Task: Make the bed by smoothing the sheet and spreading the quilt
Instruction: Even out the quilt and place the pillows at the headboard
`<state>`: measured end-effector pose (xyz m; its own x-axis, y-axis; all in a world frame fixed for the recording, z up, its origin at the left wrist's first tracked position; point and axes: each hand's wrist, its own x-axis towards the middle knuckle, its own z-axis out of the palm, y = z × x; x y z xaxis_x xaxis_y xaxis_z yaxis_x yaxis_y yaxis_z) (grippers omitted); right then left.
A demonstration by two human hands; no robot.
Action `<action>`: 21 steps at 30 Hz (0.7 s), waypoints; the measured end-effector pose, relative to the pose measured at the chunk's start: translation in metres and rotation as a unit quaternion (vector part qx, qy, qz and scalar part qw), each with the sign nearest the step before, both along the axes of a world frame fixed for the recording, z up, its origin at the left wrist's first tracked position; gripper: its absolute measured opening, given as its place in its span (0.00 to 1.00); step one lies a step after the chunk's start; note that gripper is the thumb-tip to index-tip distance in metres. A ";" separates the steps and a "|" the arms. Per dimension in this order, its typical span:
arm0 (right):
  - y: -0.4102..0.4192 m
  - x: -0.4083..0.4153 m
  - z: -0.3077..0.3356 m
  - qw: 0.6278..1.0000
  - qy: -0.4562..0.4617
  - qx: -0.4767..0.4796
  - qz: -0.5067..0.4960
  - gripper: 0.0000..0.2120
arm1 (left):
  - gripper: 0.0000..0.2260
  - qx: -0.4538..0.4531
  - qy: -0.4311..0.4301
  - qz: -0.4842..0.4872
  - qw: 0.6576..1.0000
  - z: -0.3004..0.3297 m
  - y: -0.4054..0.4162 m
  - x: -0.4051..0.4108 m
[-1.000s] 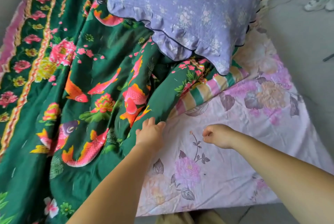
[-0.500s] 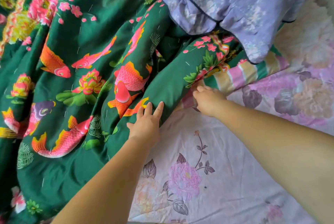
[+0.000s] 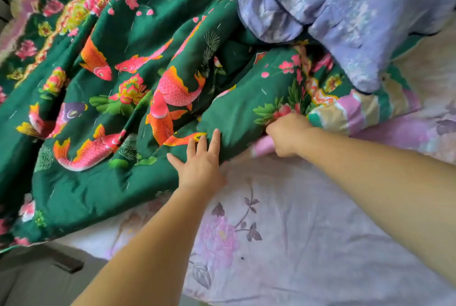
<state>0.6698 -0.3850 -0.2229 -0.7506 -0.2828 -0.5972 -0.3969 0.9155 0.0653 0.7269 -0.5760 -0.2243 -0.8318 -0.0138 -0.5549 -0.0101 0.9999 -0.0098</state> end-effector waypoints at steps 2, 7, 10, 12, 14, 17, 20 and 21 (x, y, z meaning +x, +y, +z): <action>0.028 0.022 0.033 1.000 0.011 -0.004 0.005 0.15 | 0.48 0.000 0.029 0.007 1.000 0.016 0.023 0.023; 0.076 0.055 0.129 0.997 0.049 -0.061 -0.026 0.16 | 0.49 0.041 0.040 -0.011 0.998 0.066 0.075 0.069; 0.070 0.085 0.163 0.990 0.078 -0.119 -0.024 0.11 | 0.35 0.130 0.070 0.029 0.989 0.091 0.077 0.079; 0.062 0.117 0.175 0.987 0.067 -0.143 -0.041 0.09 | 0.21 0.178 0.099 0.044 0.978 0.112 0.063 0.090; 0.053 0.145 0.176 0.985 0.034 -0.155 -0.068 0.09 | 0.15 0.163 0.089 0.023 0.982 0.128 0.049 0.102; 0.038 0.192 0.184 0.982 -0.013 -0.162 -0.097 0.17 | 0.17 0.137 0.051 -0.017 0.989 0.149 0.031 0.134; 0.027 0.225 0.201 0.980 -0.055 -0.159 -0.104 0.21 | 0.16 0.124 0.024 -0.046 0.991 0.157 0.016 0.169; 0.024 0.233 0.208 0.981 -0.065 -0.154 -0.099 0.17 | 0.15 0.122 0.022 -0.046 0.991 0.161 0.012 0.180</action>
